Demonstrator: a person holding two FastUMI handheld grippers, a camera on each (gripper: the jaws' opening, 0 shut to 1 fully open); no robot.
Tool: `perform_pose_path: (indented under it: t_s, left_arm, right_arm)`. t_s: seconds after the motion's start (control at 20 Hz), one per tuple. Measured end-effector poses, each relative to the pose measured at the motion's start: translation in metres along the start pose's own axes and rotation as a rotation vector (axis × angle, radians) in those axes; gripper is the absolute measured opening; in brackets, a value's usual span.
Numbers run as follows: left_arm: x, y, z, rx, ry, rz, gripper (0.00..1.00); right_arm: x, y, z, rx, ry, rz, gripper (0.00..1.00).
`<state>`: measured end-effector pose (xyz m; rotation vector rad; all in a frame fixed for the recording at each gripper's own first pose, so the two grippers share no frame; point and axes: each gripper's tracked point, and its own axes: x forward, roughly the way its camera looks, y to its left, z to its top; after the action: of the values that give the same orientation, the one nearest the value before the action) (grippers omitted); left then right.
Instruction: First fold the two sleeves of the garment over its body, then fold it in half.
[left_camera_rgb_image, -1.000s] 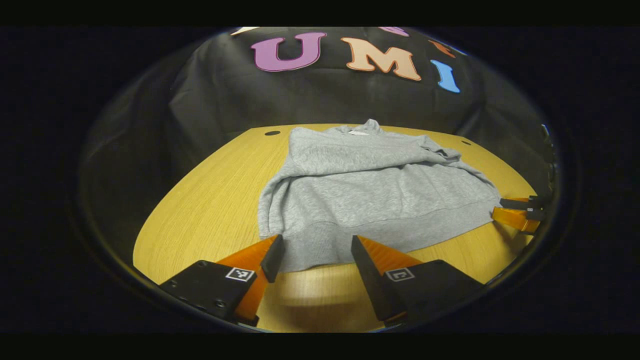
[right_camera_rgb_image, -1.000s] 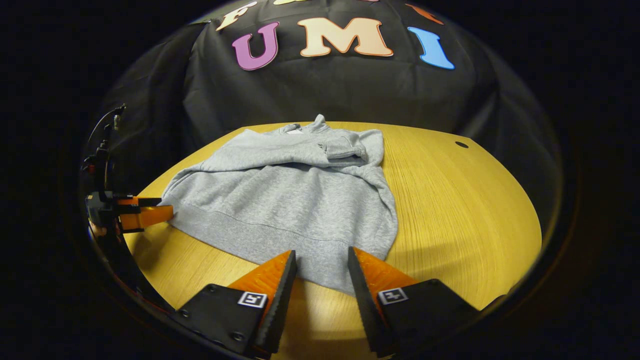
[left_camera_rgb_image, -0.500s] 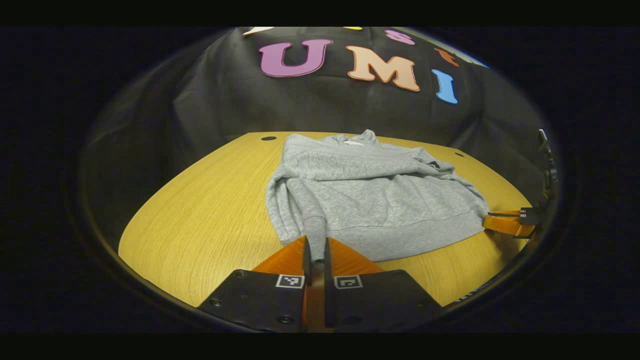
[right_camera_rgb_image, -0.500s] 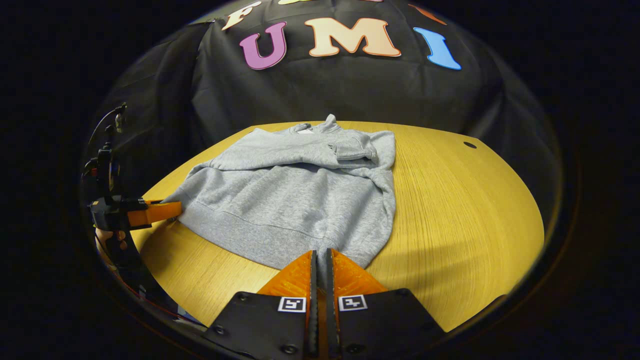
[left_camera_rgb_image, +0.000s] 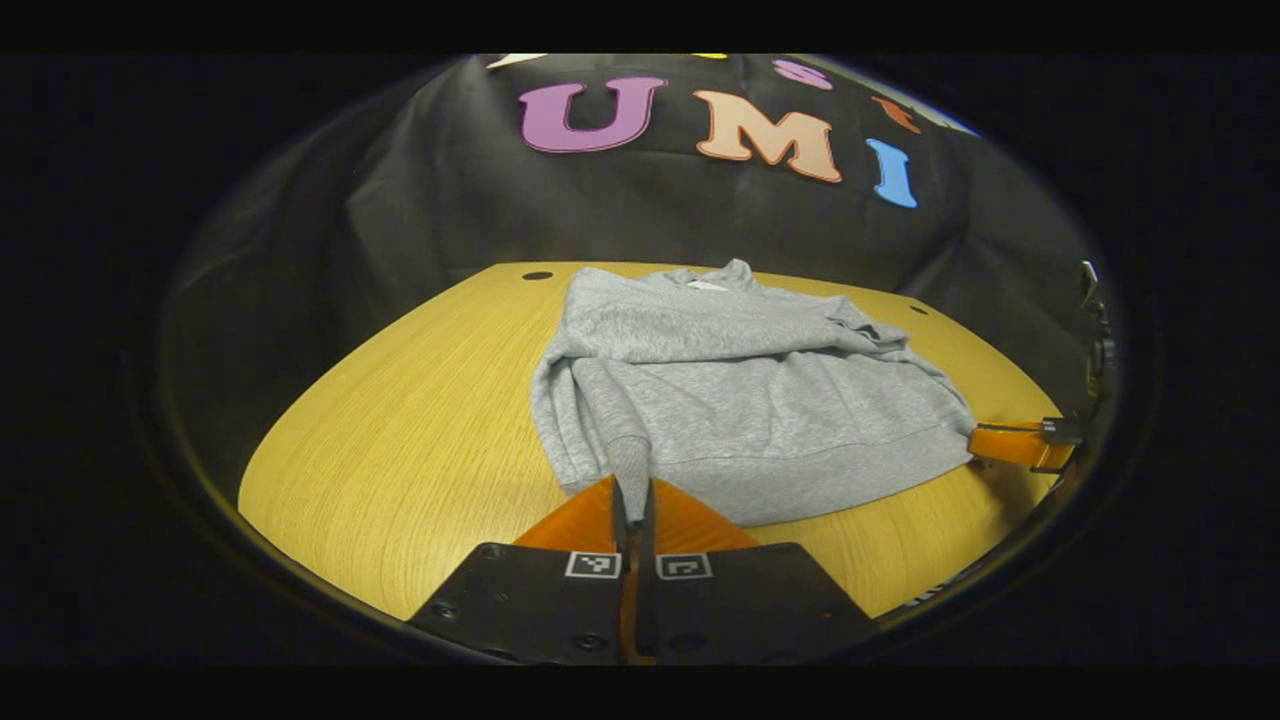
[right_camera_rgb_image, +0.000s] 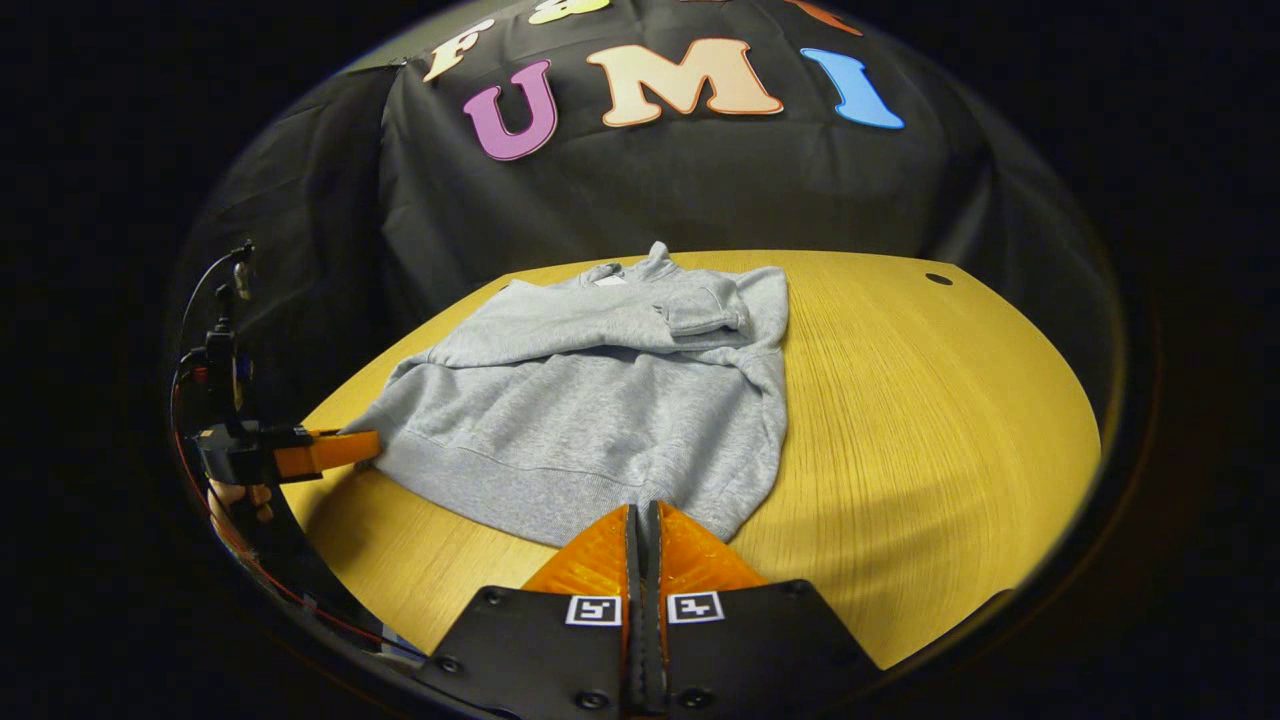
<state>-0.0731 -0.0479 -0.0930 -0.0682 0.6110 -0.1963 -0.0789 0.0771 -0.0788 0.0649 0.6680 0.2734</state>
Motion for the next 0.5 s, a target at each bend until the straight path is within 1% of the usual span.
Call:
perform_pose_path:
  t_s: [0.1,0.2,0.5]
  left_arm:
    - [-0.002,-0.001,0.008,-0.025,-0.004,-0.022,0.0]
    - [-0.004,0.0,0.02,-0.028,-0.022,-0.037,0.0]
    - [-0.005,-0.002,0.084,0.002,-0.144,-0.059,0.0]
  right_arm:
    - [-0.002,0.003,0.014,0.012,-0.028,0.02,0.02]
    - [-0.003,0.008,0.029,0.0,-0.053,0.036,0.02]
    - [0.005,0.015,0.087,-0.057,-0.154,0.044,0.02]
